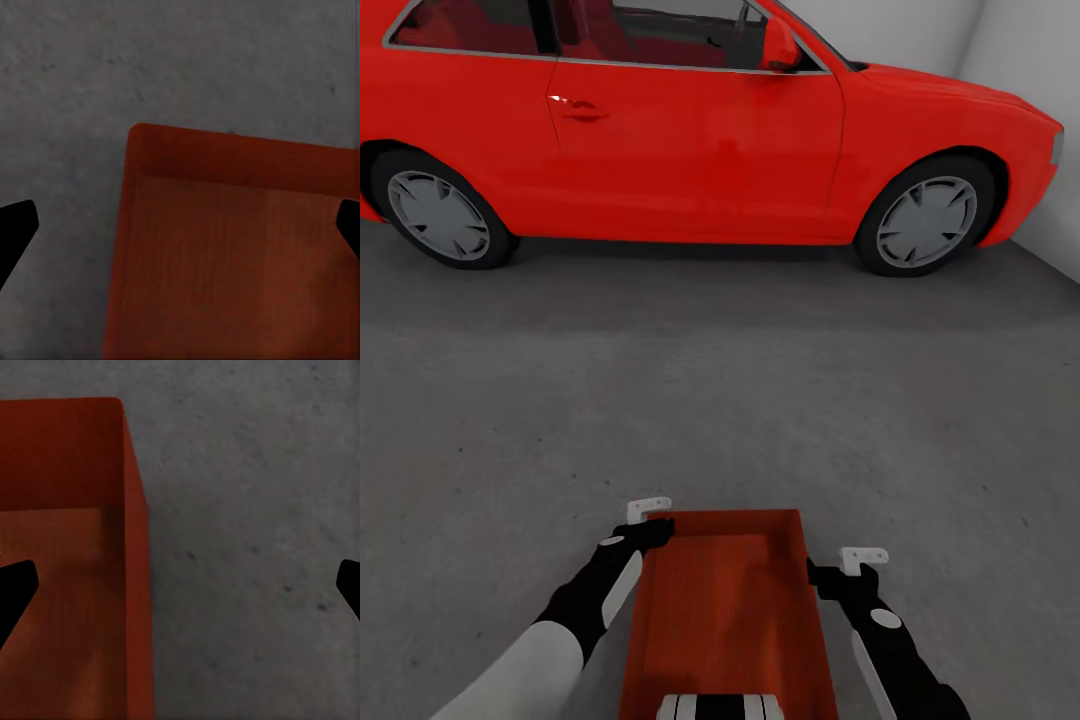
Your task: Move the two storage containers from the living room to the garage. In the garage, place one container on the floor and stack the other container on top of it (either order is fine).
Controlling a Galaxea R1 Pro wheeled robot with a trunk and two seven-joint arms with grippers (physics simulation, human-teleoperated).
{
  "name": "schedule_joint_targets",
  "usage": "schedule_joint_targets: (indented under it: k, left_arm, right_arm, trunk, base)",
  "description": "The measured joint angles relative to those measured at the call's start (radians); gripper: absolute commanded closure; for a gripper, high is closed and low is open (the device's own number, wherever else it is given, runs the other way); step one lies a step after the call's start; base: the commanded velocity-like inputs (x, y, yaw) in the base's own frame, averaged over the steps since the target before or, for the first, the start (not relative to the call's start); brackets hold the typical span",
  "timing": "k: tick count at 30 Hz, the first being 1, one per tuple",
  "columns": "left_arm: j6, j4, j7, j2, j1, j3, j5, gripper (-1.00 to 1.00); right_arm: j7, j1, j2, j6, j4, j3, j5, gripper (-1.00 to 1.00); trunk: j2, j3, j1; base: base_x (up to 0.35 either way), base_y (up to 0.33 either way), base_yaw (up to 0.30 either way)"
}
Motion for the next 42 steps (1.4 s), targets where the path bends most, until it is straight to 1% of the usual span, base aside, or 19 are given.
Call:
schedule_joint_targets:
  k: [10,13,18,32,42]
  left_arm:
    - [-0.007,0.002,-0.001,0.000,0.000,-0.001,-0.001,-1.00]
    - [-0.008,0.003,0.000,0.003,0.000,0.000,-0.003,-1.00]
    - [-0.008,0.004,0.002,0.000,0.000,-0.001,-0.004,-1.00]
    - [-0.007,0.005,0.001,-0.001,0.000,-0.001,-0.003,-1.00]
    - [-0.006,0.005,0.000,-0.002,0.000,-0.001,-0.002,-1.00]
  right_arm:
    - [0.001,0.000,0.002,0.000,0.000,0.004,0.000,-1.00]
    - [0.001,0.000,0.001,0.000,0.001,0.004,0.001,-1.00]
    - [0.001,0.000,0.001,0.000,0.001,0.005,0.001,-1.00]
    - [0.002,0.000,0.001,0.000,0.002,0.006,0.000,-1.00]
    - [0.003,0.000,0.000,0.000,0.002,0.004,0.001,-1.00]
  trunk:
    - [0.000,0.000,0.000]
    - [0.021,0.009,-0.011]
    - [0.056,0.025,-0.031]
    - [0.154,0.069,-0.084]
    - [0.224,0.114,-0.123]
  base:
    - [0.000,0.000,0.000]
    - [0.000,0.000,0.000]
    - [0.000,0.000,0.000]
    - [0.000,0.000,0.000]
    - [0.000,0.000,0.000]
